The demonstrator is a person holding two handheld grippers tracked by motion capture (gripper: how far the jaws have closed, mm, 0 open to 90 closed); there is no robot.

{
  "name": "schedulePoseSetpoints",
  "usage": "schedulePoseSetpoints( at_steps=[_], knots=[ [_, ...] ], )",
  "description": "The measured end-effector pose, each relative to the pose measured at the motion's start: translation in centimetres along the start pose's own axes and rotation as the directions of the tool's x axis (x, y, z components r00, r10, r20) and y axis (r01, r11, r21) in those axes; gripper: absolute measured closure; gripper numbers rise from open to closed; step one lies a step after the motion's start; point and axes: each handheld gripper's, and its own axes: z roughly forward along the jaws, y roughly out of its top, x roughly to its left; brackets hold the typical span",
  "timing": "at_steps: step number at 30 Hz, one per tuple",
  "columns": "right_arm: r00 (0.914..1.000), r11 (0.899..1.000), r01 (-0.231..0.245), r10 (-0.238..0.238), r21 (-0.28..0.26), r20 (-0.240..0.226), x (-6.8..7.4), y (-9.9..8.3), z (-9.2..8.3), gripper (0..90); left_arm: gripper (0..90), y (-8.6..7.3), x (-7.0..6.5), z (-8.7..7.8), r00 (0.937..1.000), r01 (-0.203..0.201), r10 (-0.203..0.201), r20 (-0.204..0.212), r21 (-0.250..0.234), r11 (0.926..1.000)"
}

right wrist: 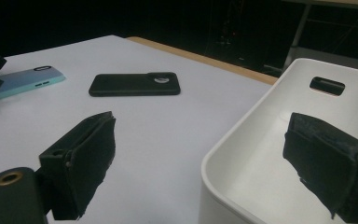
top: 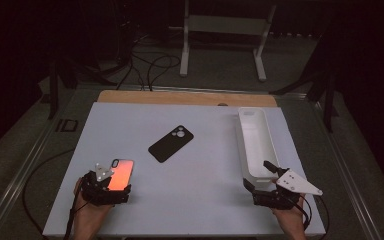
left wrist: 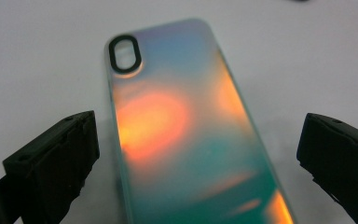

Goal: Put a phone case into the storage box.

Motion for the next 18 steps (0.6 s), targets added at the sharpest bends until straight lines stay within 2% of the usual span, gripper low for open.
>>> schedulePoseSetpoints(
  at_steps=[9,11,18],
  knots=[
    [1.0,1.0,0.001,-0.001,0.0,0.003,0.02,0.02,-0.01,9.0,0.0,-0.33,0.37,0.86,0.9998,0.022,-0.022,0.0,0.072,0.9972],
    [1.0,1.0,-0.001,0.001,0.0,0.004,0.05,0.03,-0.02,9.0,0.0,-0.33,0.4,0.88,0.9994,0.034,-0.034,0.0,0.069,0.9971],
    [1.0,1.0,0.0,0.0,0.0,0.001,0.13,0.03,0.05,9.1,0.0,-0.32,0.35,0.92,0.9995,0.031,-0.031,-0.004,0.076,0.9967]
  ],
)
